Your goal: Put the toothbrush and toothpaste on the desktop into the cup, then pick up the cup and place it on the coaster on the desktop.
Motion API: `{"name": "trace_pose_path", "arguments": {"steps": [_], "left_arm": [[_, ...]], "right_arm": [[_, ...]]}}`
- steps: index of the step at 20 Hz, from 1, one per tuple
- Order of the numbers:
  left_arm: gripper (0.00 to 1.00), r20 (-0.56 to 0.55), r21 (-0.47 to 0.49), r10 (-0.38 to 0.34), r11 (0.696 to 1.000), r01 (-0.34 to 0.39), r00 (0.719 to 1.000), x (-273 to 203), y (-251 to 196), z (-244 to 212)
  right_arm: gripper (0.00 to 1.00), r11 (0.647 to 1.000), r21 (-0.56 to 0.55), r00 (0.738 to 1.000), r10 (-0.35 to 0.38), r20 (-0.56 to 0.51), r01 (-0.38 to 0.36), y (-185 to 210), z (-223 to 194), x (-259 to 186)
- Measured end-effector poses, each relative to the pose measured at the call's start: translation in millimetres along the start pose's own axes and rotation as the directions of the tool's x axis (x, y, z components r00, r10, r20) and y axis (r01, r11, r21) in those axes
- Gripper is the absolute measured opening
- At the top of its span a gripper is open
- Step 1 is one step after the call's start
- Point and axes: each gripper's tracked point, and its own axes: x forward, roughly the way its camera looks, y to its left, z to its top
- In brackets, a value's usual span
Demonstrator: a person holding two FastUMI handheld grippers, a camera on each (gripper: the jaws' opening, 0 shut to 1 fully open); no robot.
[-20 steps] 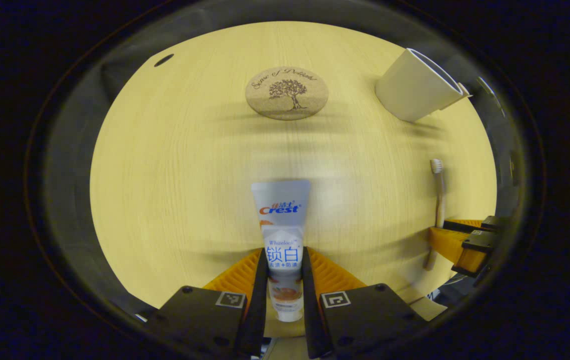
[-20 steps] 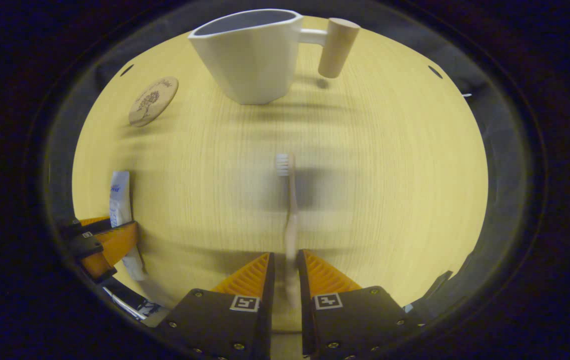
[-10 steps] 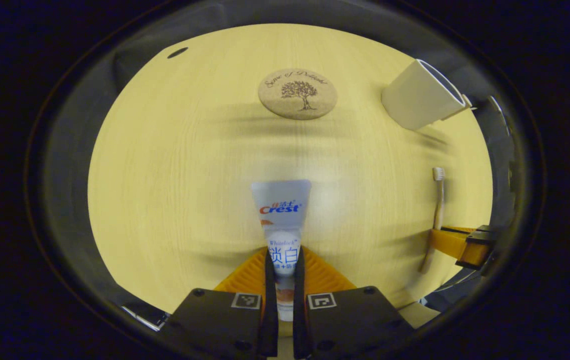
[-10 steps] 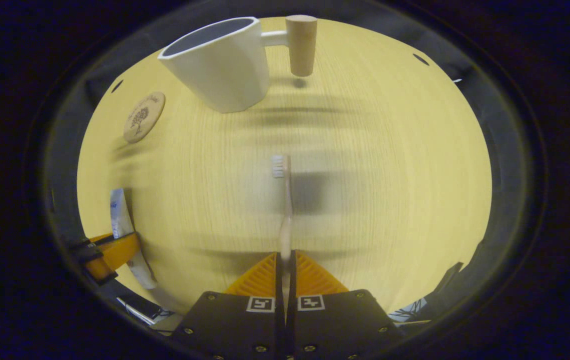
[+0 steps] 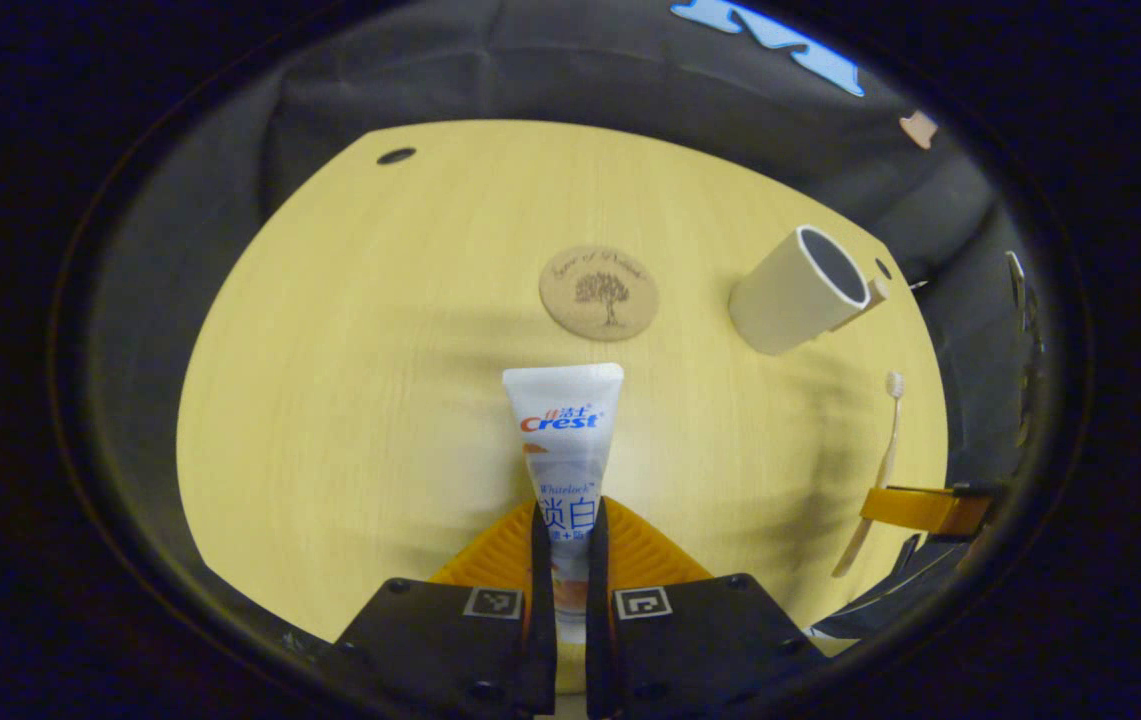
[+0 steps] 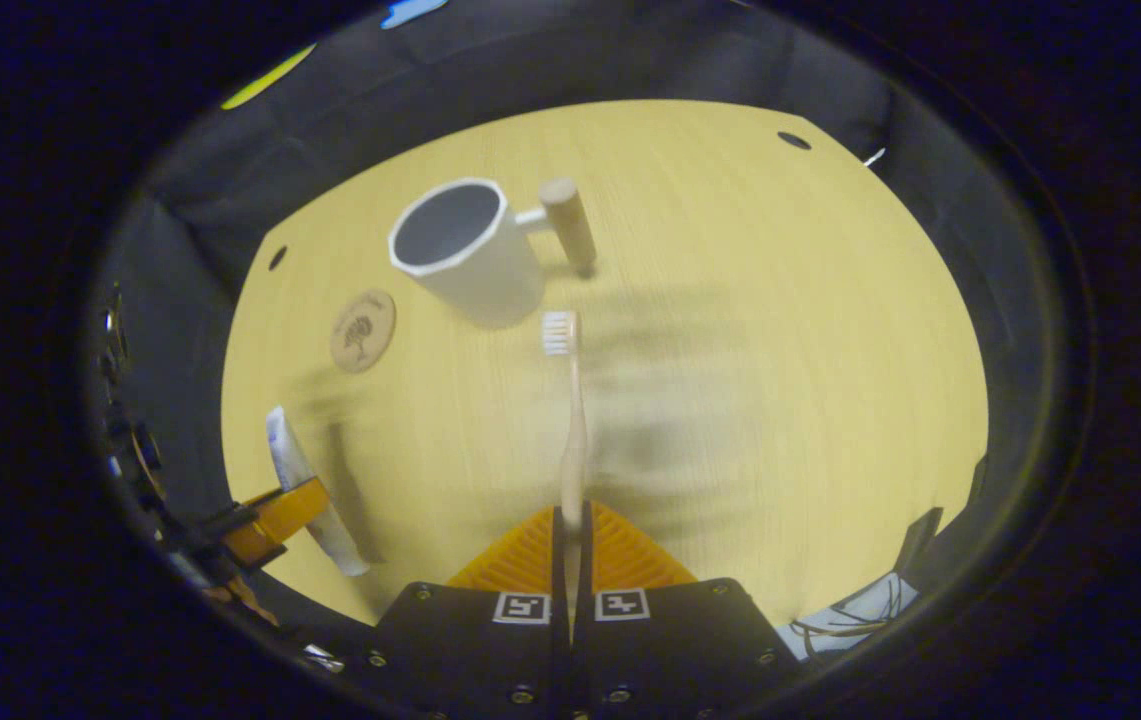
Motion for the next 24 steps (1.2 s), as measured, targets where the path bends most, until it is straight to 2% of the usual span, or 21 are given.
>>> {"name": "trace_pose_path", "arguments": {"steps": [3, 8, 11, 12, 17, 21, 24], "left_arm": [[0.19, 0.131, 0.072, 0.004, 0.997, -0.014, 0.991, -30, -3, 28], [0.19, 0.276, -0.049, -0.006, 0.999, 0.021, 0.961, -71, 1, 60], [0.19, 0.316, -0.093, 0.023, 0.996, 0.007, 0.949, -87, 14, 70], [0.19, 0.327, -0.099, 0.031, 0.995, 0.002, 0.944, -91, 18, 71], [0.19, 0.351, -0.135, 0.085, 0.99, -0.039, 0.933, -103, 35, 76], [0.19, 0.354, -0.168, 0.111, 0.984, -0.053, 0.928, -108, 39, 72], [0.19, 0.354, -0.199, 0.131, 0.978, -0.062, 0.926, -111, 40, 72]], "right_arm": [[0.02, 0.998, 0.014, 0.984, 0.059, 0.167, -0.062, 17, 50, -25], [0.02, 0.992, -0.049, 0.918, 0.129, 0.376, -0.12, 36, 111, -55], [0.04, 0.987, -0.091, 0.888, 0.16, 0.431, -0.133, 47, 134, -53], [0.02, 0.985, -0.102, 0.881, 0.169, 0.442, -0.138, 52, 140, -54], [0.02, 0.983, -0.121, 0.858, 0.178, 0.481, -0.136, 62, 170, -34], [0.02, 0.976, -0.138, 0.806, 0.216, 0.551, -0.168, 76, 210, -18], [0.02, 0.978, -0.136, 0.803, 0.207, 0.559, -0.157, 75, 217, 0]]}}
